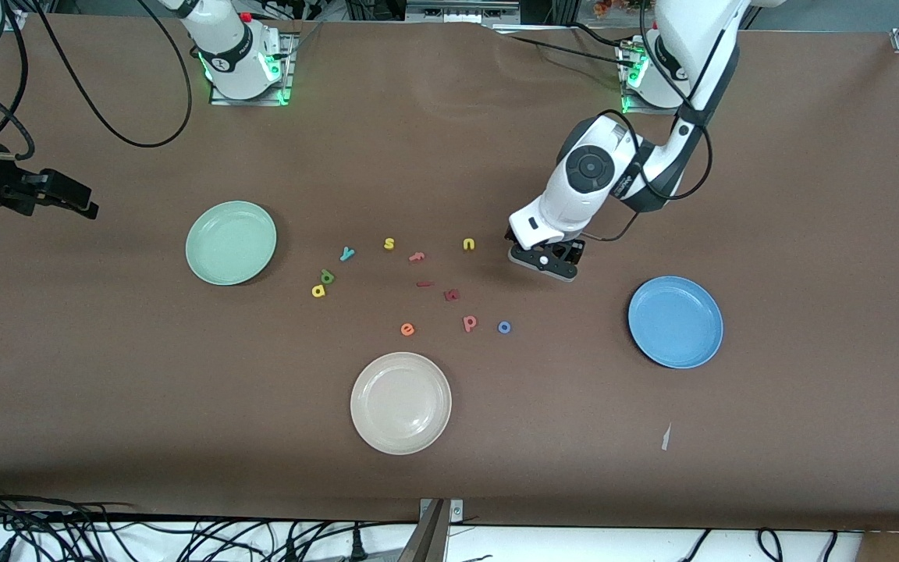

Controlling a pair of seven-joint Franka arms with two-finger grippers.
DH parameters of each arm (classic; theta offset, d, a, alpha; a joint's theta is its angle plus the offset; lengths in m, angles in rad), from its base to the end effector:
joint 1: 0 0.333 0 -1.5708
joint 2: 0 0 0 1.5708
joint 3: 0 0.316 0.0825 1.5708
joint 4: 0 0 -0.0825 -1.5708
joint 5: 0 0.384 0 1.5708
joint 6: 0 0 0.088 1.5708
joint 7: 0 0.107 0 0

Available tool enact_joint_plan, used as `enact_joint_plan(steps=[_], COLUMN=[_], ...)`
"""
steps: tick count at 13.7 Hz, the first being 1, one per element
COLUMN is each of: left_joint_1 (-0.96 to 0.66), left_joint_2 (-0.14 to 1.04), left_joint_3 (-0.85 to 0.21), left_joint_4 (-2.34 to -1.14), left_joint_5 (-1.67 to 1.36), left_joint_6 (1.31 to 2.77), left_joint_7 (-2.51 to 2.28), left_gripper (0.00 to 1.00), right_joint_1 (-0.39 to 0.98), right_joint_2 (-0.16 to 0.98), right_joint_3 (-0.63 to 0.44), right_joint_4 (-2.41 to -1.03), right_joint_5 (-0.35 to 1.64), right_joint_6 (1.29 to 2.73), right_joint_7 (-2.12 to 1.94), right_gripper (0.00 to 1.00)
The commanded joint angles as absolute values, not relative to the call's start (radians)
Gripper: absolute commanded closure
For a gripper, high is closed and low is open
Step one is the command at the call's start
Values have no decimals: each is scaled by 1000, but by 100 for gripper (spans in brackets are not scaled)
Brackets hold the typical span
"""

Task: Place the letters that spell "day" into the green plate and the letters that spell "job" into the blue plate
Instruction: 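Reach the left gripper to the teal letter and grasp it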

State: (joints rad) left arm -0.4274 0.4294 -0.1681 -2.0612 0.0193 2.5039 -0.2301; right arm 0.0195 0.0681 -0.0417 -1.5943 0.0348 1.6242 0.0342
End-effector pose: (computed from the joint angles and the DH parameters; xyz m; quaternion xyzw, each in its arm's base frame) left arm 0.4933 -0.3325 0.2281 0.9829 -0.1815 -0.0026 0.0305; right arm 0.5775 -0.0085 0.5795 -0.9993 0.0294 0.0192 0.0158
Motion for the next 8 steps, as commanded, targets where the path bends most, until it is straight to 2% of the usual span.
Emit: enact_joint_plan(steps=[1, 4, 8], left_joint_1=[-466, -497, -538], left_joint_2=[457, 495, 548], left_joint_3=[-155, -155, -120], left_joint_4=[-2045, -2040, -2040], left_joint_5=[109, 124, 126], left_joint_6=[2516, 2519, 2595], left_joint_7=[-247, -271, -275], left_gripper=[0, 0, 0], right_joint_1=[20, 40, 107], right_joint_2=[69, 89, 152], right_joint_3=[-41, -35, -34], right_joint_4=[-1582, -1583, -1594], right_joint_5=[34, 35, 35], right_joint_6=[1589, 1586, 1611], right_joint_7=[41, 41, 113], right_gripper=[0, 0, 0])
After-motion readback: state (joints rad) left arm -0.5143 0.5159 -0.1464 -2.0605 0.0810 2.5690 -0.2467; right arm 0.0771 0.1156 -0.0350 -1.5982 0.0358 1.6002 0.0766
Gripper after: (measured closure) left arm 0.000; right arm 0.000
